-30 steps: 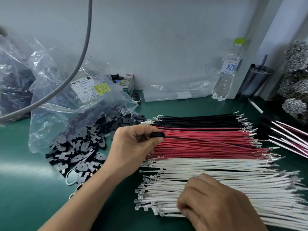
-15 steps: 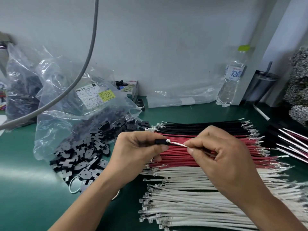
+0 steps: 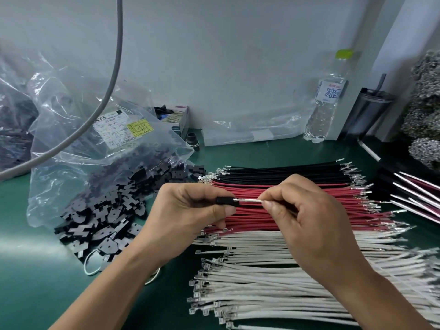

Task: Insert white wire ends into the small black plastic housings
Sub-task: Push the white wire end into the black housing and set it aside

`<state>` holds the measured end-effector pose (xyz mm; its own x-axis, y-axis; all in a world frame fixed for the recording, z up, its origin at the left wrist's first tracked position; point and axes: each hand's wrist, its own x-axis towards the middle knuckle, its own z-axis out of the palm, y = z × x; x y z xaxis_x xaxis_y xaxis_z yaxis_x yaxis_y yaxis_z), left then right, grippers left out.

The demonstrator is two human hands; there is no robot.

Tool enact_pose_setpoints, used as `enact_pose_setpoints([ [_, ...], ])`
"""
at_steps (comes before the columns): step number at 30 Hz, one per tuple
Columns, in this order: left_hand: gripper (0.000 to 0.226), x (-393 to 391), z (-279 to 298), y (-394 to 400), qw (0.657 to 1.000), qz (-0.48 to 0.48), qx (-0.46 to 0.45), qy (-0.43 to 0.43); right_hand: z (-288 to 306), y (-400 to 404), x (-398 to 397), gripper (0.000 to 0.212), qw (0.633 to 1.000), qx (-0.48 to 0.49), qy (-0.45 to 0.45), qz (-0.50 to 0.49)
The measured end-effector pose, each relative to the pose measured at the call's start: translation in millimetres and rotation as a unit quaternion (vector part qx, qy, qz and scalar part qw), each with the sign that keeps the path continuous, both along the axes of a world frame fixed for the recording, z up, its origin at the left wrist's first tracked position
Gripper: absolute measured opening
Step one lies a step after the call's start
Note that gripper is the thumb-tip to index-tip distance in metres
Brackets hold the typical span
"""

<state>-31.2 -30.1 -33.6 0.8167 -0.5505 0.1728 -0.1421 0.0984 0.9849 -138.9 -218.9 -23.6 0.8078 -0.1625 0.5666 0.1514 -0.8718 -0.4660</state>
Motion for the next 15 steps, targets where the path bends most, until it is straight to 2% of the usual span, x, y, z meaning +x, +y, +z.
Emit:
enact_pose_setpoints([
  [4, 0.020, -2.4, 1.2, -0.8, 1.000, 0.001, -0.007, 0.013, 1.8, 3.8, -1.1, 0.011, 0.992, -0.109, -0.054, -0.018],
  [9, 0.022, -1.1, 3.0, 1.1, 1.000, -0.002, -0.007, 0.019, -3.1, -2.4, 1.1, 0.012, 0.979, -0.169, -0.116, -0.016],
  [12, 0.023, -0.9, 2.0, 1.3, 1.000, -0.010, -0.001, 0.024, -4.6, -4.2, 3.6, 0.011, 0.977, -0.170, -0.127, -0.002],
  [15, 0.020, -1.7, -0.5, 1.1, 0.999, -0.025, 0.016, 0.018, -8.6, 3.7, 5.2, 0.011, 0.992, -0.082, -0.092, 0.033],
])
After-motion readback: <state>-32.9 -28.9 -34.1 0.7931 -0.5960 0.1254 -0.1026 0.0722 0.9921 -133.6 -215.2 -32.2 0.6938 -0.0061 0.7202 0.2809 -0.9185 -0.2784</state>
